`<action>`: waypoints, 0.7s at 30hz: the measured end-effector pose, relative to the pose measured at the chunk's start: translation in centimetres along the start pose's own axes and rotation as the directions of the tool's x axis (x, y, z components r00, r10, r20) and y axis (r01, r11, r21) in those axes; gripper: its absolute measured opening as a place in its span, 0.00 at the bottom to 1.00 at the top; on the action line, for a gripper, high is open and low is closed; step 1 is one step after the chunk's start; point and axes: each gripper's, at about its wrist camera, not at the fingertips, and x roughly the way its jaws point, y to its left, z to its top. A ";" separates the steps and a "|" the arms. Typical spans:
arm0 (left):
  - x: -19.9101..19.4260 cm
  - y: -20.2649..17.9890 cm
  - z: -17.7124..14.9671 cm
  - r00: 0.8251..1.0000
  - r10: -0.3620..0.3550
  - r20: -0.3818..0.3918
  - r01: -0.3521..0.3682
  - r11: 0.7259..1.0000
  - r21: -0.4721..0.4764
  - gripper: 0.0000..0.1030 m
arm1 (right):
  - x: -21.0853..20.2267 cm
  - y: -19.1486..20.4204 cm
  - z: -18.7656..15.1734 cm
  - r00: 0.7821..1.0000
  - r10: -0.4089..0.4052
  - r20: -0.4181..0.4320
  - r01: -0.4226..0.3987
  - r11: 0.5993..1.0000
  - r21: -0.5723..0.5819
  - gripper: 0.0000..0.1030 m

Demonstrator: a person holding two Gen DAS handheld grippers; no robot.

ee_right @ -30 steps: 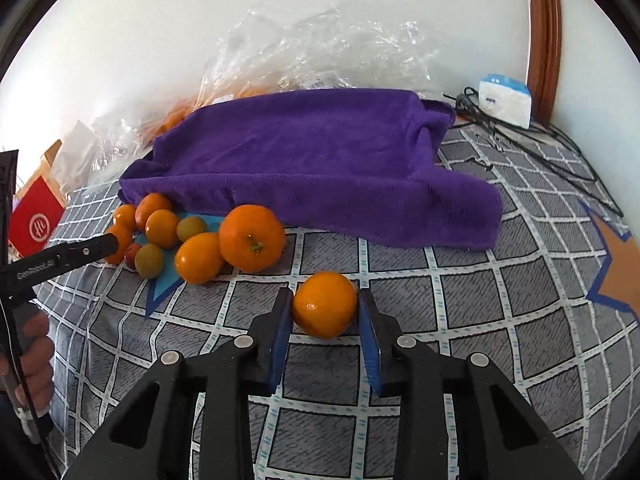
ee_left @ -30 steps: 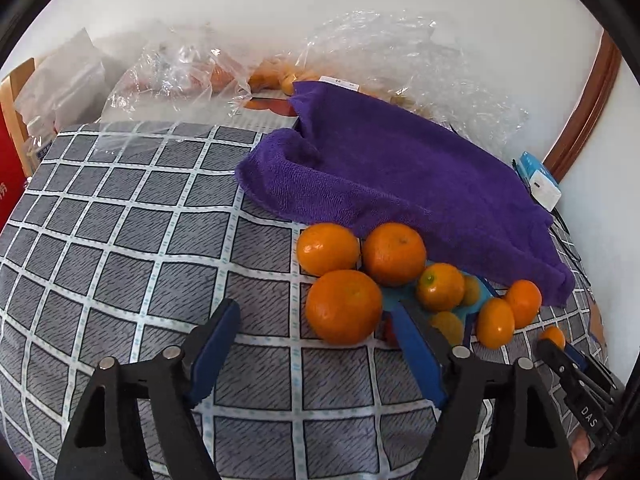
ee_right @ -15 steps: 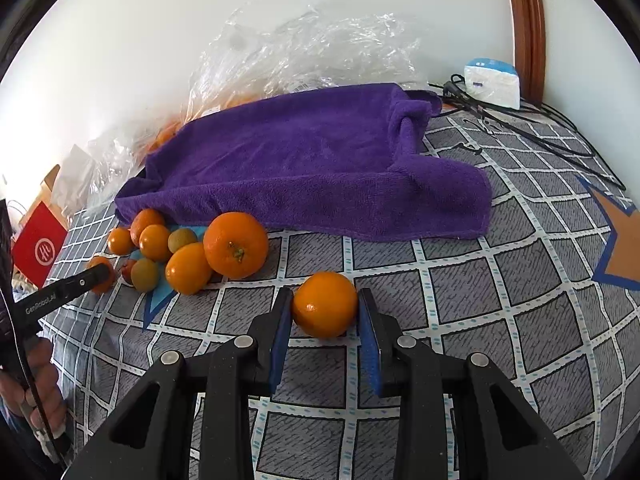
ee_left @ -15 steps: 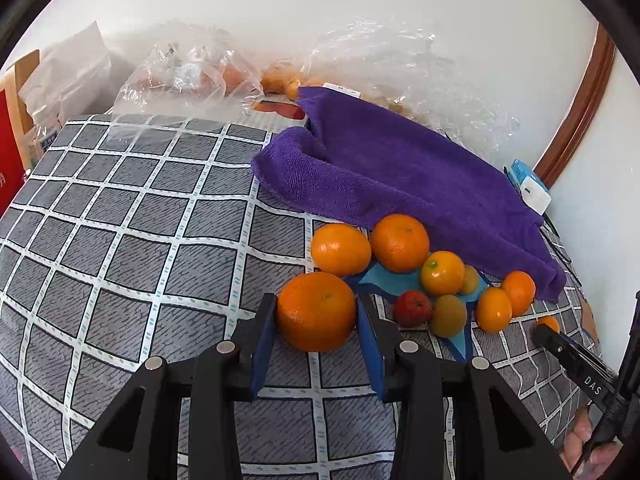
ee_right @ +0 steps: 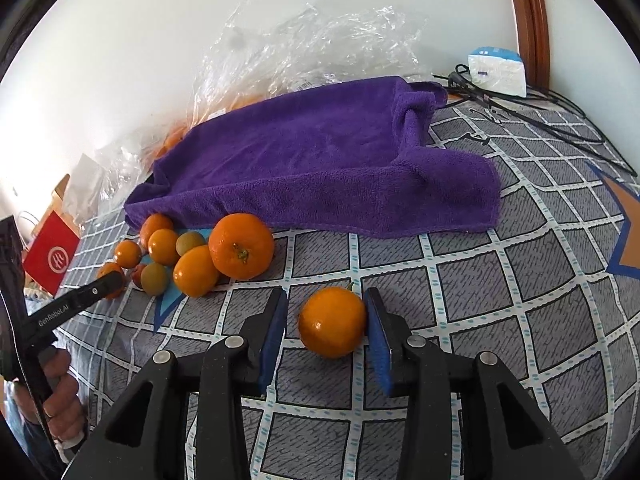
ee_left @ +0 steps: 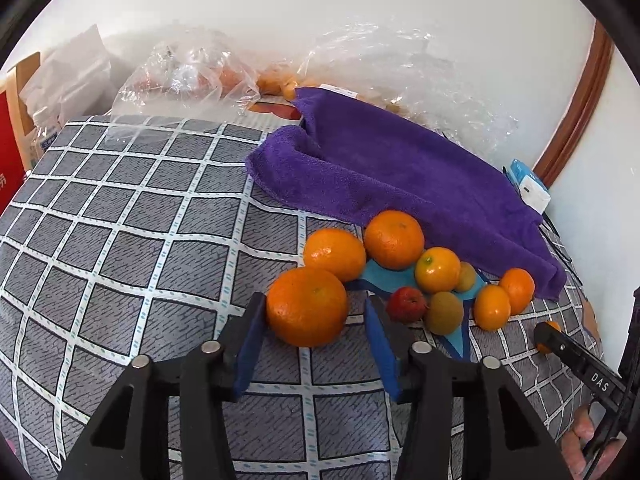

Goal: Organize fruits
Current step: 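Lift the held oranges with both grippers and carry them over the purple towel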

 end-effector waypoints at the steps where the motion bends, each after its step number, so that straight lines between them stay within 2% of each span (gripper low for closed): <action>1: 0.1 -0.2 0.0 1.000 0.002 -0.002 -0.002 1.000 0.007 0.51 | 0.0 -0.1 0.0 1.000 0.004 0.001 -0.004 1.000 0.005 0.39; 9: 0.0 -0.5 0.1 1.000 0.014 -0.003 -0.014 1.000 0.020 0.50 | 0.0 0.6 0.0 0.999 -0.039 -0.003 0.039 0.999 -0.028 0.38; 11: -0.1 -0.4 0.1 1.000 0.023 0.001 -0.023 1.000 0.012 0.40 | 0.0 0.6 0.0 0.999 -0.044 -0.003 0.044 0.999 -0.028 0.38; 13: -0.2 0.0 0.0 1.000 0.001 0.004 -0.001 1.000 -0.010 0.36 | -0.1 0.6 -0.1 0.999 -0.046 -0.002 0.046 0.999 -0.029 0.38; 21: -0.6 -0.1 -0.2 1.000 -0.006 0.021 0.006 1.000 -0.002 0.36 | -0.5 0.9 -0.4 0.994 -0.112 -0.006 0.111 0.993 -0.039 0.38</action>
